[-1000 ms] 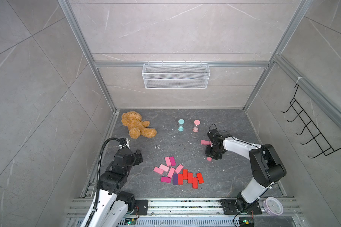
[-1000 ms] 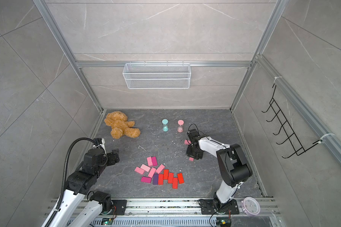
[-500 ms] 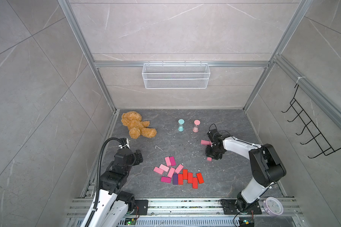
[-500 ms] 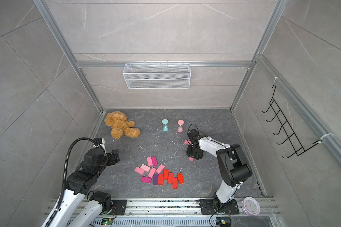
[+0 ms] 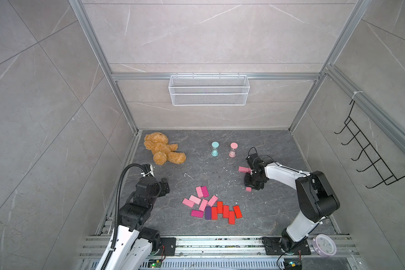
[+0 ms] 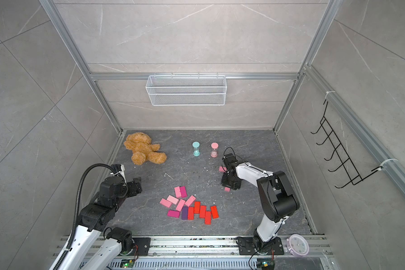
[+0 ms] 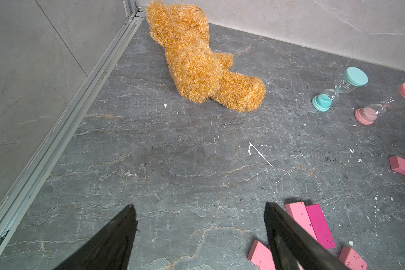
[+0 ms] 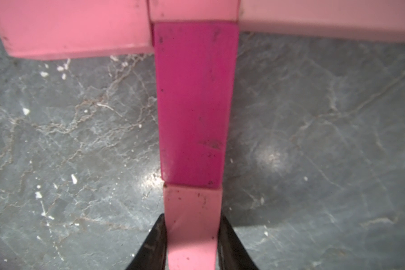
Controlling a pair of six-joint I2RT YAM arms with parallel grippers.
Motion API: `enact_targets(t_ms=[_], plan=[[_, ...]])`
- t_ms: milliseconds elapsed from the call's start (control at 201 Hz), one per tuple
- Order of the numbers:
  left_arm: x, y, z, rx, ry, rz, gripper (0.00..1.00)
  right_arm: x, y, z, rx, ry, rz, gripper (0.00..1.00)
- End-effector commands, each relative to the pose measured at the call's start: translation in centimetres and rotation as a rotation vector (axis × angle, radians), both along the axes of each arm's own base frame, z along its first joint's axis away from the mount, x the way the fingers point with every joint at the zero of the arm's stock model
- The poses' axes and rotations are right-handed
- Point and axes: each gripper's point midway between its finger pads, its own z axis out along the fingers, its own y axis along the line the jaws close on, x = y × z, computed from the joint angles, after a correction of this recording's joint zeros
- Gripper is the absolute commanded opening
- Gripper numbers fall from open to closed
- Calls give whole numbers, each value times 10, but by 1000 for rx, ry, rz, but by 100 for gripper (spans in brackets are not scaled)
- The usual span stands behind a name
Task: Assemble the letter t with building blocks
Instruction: Assemble the building block at the center of the board.
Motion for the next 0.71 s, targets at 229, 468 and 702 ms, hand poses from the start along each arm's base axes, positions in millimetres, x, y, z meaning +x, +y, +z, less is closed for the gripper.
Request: enact_targets(t_ms=[229,468,702], plan=[[1,1,12,6,-28,2,88,-9,-13,-21,-70,60,14,37],[0,1,12,8,-26,2,88,-10,-13,-19,-69,62,26,42],[1,1,11,7,-24,3,88,-17,-14,-5,-56,49,42,61]])
